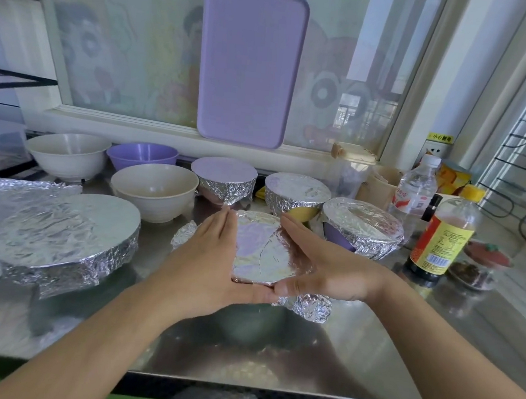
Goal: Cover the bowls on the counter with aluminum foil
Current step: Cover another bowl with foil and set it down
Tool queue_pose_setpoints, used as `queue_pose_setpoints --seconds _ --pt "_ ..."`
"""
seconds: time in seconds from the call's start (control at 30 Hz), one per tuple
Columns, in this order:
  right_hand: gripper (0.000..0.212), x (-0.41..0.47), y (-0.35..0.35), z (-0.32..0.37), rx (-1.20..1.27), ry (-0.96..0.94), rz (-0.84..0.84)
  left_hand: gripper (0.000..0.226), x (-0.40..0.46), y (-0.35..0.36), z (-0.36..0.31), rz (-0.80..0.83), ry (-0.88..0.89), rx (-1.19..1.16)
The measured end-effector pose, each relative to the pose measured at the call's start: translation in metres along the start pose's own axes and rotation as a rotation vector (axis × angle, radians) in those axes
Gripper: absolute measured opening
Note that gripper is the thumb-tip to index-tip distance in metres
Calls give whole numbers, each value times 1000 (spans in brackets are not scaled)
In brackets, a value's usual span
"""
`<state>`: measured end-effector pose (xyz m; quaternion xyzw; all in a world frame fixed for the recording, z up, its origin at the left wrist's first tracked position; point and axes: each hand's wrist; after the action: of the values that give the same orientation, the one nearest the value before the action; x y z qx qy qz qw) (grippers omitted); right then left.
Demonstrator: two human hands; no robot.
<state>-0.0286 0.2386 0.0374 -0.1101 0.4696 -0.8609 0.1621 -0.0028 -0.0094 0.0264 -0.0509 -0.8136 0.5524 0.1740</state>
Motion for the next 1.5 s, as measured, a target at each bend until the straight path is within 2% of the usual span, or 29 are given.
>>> queue_pose_setpoints --seconds 0.23,0.33,0.37,0.43,0.5,0.63,0.7,0.8,0.9,0.97,1.0,1.1,1.2,1.33,1.43,1.5 --pt "128 -3 5 -3 22 -5 -31 153 -1 0 0 -2 5 11" --pt "100 -5 10 -4 100 -18 -100 155 -1 0 0 -8 5 -2" --pt "107 -6 13 -4 123 -30 -128 156 -2 0 0 -11 4 -8" --pt "133 -5 20 -5 169 -32 -169 157 -2 0 0 -14 2 -12" --pt "147 -4 26 -6 231 -45 -185 156 -2 1 0 -31 8 -18" --pt "143 -14 30 -7 296 -44 -193 151 -4 4 6 -91 33 -174" --pt "132 -20 21 -5 309 -33 -169 155 -4 2 10 -90 27 -273" --pt "97 -22 1 2 343 -45 -111 157 2 -12 9 -111 36 -301" --pt "77 -6 -8 20 411 44 -297 147 15 -26 -5 -101 63 -220" --pt "53 10 -4 31 258 -5 -398 143 24 -26 -13 -50 71 -108" --pt "47 17 1 37 180 -46 -371 143 27 -23 -14 -32 81 -58" --pt "44 30 17 34 84 -59 -259 139 30 -14 -11 -33 86 -7" --pt "43 35 20 31 95 -28 -296 132 29 -7 -2 -73 53 -59" --pt "25 30 27 26 501 69 -422 123 22 10 10 -197 -25 -317" --pt "30 29 38 15 703 114 -512 110 13 22 11 -320 -125 -606" --pt "30 25 44 14 777 166 -534 105 9 25 8 -378 -170 -678"
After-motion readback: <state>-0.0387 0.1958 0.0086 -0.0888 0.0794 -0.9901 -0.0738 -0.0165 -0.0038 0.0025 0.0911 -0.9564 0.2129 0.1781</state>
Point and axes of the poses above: each hand's wrist, its own x-axis towards the middle knuckle, its own y-axis out of the palm, z = x × y, and after that the axes turned 9 degrees about -z, right-handed
